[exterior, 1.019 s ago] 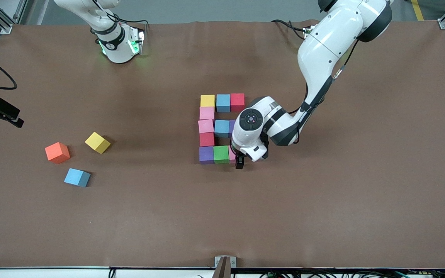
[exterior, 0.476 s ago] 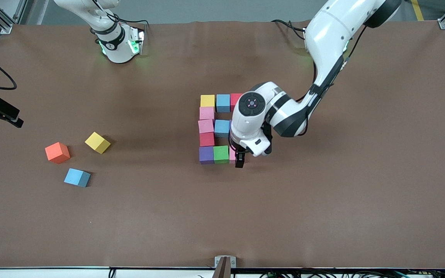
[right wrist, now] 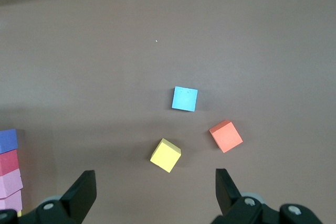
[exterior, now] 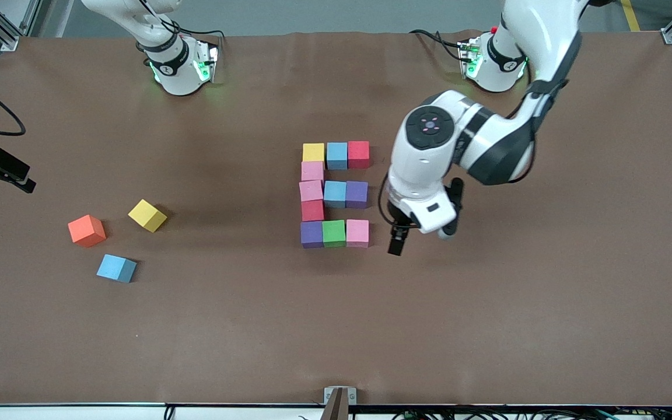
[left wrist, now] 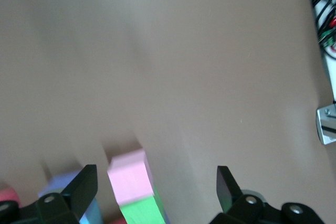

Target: Arrange 11 blocks into digit 3

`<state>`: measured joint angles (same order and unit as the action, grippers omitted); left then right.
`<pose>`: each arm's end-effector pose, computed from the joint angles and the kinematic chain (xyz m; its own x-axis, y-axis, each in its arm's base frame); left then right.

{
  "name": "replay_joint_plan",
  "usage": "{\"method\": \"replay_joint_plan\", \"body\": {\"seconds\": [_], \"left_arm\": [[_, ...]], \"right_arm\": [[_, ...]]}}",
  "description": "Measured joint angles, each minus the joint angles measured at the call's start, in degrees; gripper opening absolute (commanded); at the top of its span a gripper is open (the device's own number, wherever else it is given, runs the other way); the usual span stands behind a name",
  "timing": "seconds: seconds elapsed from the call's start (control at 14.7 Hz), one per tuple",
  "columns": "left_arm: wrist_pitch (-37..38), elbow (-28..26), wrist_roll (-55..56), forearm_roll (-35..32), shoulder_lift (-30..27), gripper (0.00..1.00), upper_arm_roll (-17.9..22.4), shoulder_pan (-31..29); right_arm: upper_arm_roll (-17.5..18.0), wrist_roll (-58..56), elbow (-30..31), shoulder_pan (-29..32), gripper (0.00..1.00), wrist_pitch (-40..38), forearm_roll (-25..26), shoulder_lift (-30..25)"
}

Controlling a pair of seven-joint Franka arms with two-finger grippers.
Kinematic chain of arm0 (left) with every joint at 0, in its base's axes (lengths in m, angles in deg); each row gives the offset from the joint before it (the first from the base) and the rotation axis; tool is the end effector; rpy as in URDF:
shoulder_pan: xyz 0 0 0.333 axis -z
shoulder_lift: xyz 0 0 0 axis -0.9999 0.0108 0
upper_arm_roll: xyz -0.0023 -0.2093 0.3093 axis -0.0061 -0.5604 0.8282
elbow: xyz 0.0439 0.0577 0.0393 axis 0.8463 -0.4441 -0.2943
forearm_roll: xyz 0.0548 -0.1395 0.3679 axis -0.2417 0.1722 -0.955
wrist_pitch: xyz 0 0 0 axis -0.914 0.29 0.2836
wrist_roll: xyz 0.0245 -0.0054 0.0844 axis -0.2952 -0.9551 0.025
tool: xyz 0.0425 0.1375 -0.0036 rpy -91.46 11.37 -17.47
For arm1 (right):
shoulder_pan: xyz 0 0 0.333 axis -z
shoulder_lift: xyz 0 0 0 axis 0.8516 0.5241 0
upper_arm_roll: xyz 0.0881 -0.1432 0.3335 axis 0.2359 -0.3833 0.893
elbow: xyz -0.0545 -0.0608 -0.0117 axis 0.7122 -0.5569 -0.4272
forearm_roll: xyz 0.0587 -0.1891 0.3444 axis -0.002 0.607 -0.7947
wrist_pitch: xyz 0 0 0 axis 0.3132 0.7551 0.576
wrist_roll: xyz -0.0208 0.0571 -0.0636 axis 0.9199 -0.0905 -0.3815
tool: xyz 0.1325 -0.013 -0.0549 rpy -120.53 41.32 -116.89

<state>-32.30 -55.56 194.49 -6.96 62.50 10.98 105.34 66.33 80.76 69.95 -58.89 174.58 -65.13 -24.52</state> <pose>0.6347 -0.3800 0.4362 0.3488 0.9350 0.0648 0.9262 -0.3544 0.1284 0.5913 -0.0455 0.6426 0.9908 -0.0486 0.1260 -0.0468 -0.9988 -0.0169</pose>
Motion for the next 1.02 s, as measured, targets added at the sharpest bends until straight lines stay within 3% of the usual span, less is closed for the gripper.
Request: {"method": "replay_joint_plan", "body": {"seconds": [0.41,0.75,1.02], "left_arm": [[9.6,0.0,-30.7,0.3,-5.5,1.00,0.0,-10.7],[14.5,0.1,-56.5,7.3,-11.0,1.00,0.1,-20.0],[21.2,0.0,-73.9,9.6,-15.1,1.00,3.0,-21.9]], "right_arm": [[0.1,0.0,0.0,-0.1,1.00,0.0,0.0,0.0],[0.2,0.0,0.0,-0.2,1.00,0.0,0.0,0.0],[0.2,0.0,0.0,-0.3,1.00,0.0,0.0,0.0]]}}
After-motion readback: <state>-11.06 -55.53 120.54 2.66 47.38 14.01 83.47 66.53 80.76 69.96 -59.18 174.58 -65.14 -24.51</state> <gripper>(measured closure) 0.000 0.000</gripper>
